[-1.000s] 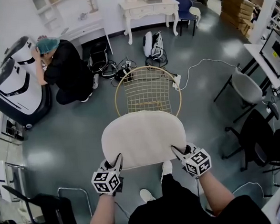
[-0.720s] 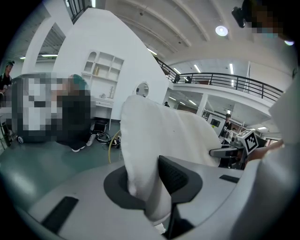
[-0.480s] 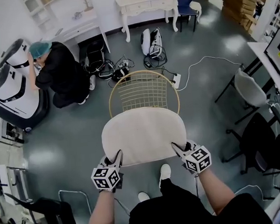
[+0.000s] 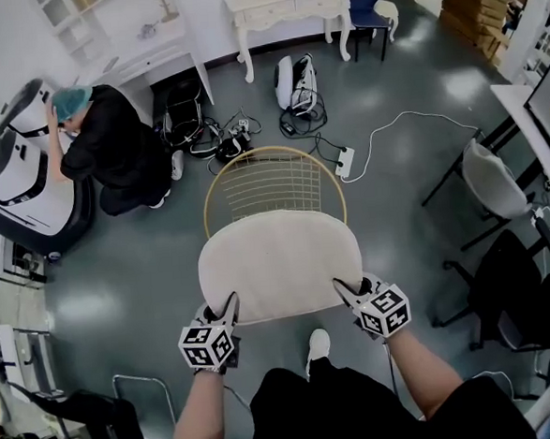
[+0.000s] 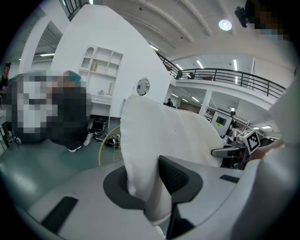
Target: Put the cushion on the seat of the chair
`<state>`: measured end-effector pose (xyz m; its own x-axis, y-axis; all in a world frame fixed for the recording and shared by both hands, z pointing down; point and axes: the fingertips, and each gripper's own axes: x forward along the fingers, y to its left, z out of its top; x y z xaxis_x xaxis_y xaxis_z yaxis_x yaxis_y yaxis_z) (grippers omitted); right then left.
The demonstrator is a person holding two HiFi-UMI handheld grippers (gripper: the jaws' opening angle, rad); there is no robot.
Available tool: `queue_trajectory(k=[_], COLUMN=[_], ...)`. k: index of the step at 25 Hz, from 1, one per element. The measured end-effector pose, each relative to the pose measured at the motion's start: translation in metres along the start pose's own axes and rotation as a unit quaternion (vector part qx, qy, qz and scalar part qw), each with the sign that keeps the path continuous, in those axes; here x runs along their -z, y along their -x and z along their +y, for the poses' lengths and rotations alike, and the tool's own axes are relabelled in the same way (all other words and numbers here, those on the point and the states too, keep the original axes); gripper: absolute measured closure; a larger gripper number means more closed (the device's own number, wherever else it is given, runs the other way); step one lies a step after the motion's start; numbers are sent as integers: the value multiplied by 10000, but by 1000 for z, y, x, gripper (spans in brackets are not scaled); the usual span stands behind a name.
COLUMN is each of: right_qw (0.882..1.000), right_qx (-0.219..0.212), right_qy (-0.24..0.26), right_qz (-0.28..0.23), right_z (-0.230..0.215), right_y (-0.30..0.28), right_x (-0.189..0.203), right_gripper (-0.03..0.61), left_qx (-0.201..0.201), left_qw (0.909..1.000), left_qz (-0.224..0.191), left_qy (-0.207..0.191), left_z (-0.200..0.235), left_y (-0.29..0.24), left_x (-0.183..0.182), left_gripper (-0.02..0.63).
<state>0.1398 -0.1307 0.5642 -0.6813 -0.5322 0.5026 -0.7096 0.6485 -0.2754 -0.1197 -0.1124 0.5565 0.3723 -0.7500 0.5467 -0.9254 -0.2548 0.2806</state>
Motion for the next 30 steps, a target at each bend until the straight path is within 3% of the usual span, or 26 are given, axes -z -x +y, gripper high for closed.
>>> queue_trajectory(k=[13, 30], right_qw=[9995, 9923], right_qx=[208, 626], right_qy=[-179, -670], right_qz=[151, 833], right_z=[-36, -70], right_y=[-28, -145], right_x=[7, 46], right_gripper=[508, 506], left_qx=[106, 459], left_qw=[9995, 9943], left_qz=[219, 959], left_qy=[-195, -1], left_z=[14, 109], left_y=[-55, -152], left_x=[-4, 28], left_gripper=[502, 499])
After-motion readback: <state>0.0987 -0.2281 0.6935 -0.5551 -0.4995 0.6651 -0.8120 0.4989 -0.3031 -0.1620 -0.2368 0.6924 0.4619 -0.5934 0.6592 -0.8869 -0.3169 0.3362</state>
